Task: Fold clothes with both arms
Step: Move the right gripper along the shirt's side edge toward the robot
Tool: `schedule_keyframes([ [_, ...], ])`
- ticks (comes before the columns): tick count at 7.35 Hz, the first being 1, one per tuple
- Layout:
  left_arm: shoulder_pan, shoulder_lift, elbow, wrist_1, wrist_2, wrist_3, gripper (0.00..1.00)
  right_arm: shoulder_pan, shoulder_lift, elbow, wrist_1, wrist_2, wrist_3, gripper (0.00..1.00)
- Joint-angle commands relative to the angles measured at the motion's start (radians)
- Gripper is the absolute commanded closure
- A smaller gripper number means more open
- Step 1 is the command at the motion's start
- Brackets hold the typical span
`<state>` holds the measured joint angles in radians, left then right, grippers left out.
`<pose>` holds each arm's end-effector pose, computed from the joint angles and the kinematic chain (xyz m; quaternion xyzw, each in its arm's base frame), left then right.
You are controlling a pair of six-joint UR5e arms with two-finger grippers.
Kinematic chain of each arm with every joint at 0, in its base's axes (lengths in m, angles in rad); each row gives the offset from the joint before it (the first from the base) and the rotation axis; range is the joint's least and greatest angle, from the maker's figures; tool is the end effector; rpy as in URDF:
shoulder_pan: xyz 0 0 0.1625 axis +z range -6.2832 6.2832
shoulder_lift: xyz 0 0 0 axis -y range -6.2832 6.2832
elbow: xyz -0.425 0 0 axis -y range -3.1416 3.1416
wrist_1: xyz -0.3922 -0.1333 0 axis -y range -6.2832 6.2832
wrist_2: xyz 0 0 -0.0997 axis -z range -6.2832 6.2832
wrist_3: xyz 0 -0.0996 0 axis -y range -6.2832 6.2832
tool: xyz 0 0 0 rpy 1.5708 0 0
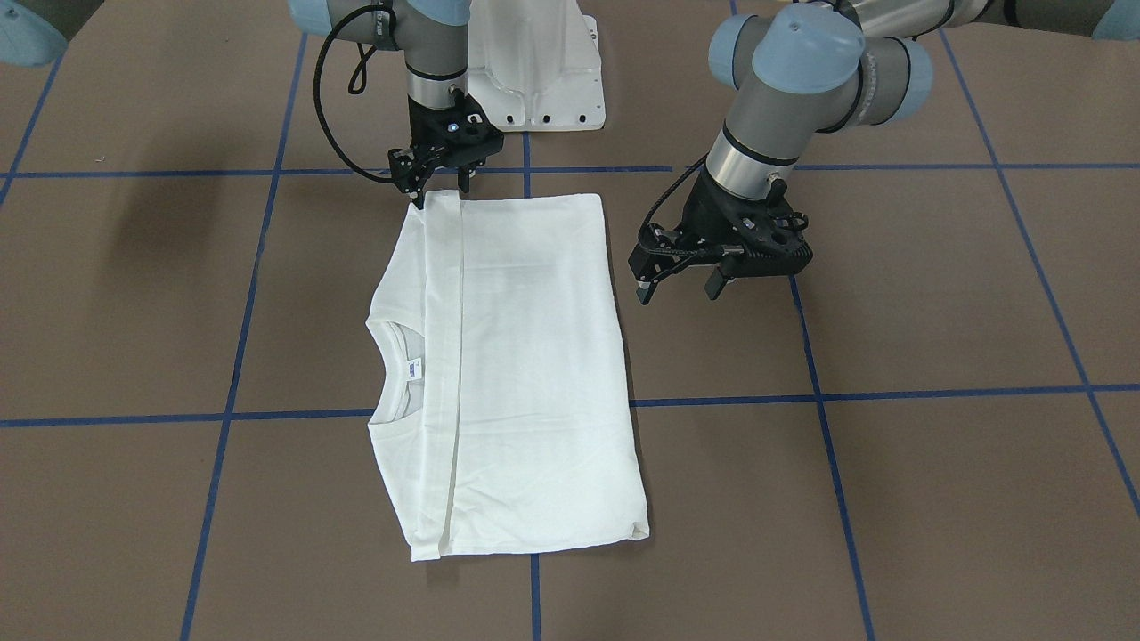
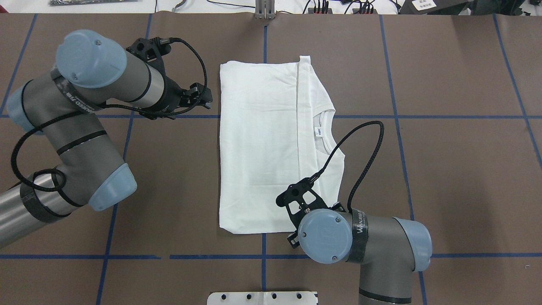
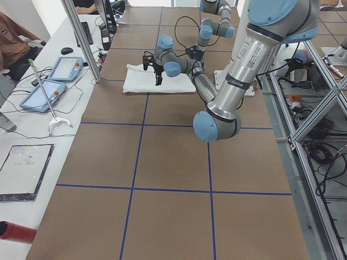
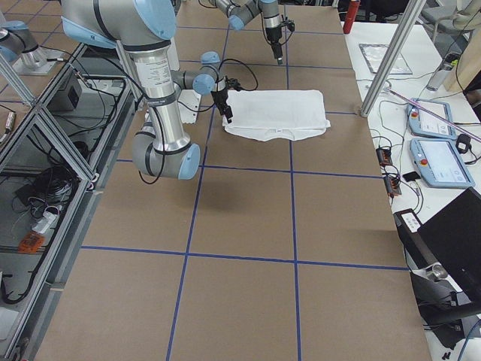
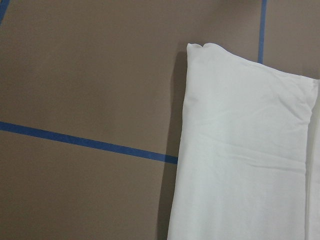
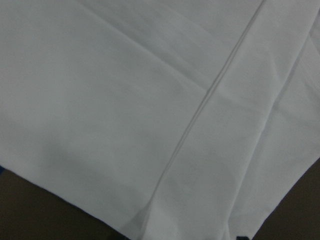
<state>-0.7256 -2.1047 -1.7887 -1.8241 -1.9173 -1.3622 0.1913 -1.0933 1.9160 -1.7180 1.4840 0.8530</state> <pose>0.4093 -0.4960 0.2265 0.0788 0.4917 -0.1404 0.8558 -0.5640 -0.2538 0.2676 0.1821 -0.2795 -0.2314 0.9139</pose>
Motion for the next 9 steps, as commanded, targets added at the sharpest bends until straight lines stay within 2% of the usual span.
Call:
schedule_keyframes([
  [1,0.0,0.0,0.002,0.0,0.0,0.0,0.0,-0.003,0.003,0.0,0.001,-0.007,-0.008,0.63],
  [2,0.0,0.002,0.002,0.0,0.001,0.0,0.0,-0.003,0.003,0.003,0.001,-0.02,-0.009,0.79],
  [4,0.0,0.0,0.002,0.0,0.001,0.0,0.0,0.007,0.001,0.009,0.001,-0.027,-0.009,0.9],
  [5,0.0,-0.001,0.002,0.0,0.001,0.0,0.0,0.011,0.0,0.009,0.001,-0.027,-0.009,1.0],
  [7,0.0,-0.003,0.002,0.0,0.001,0.0,0.0,0.029,-0.016,0.038,-0.003,-0.024,-0.002,1.0],
  [9,0.0,-0.008,0.0,0.0,0.001,-0.002,0.0,0.034,-0.089,0.102,-0.005,-0.011,0.008,1.0],
])
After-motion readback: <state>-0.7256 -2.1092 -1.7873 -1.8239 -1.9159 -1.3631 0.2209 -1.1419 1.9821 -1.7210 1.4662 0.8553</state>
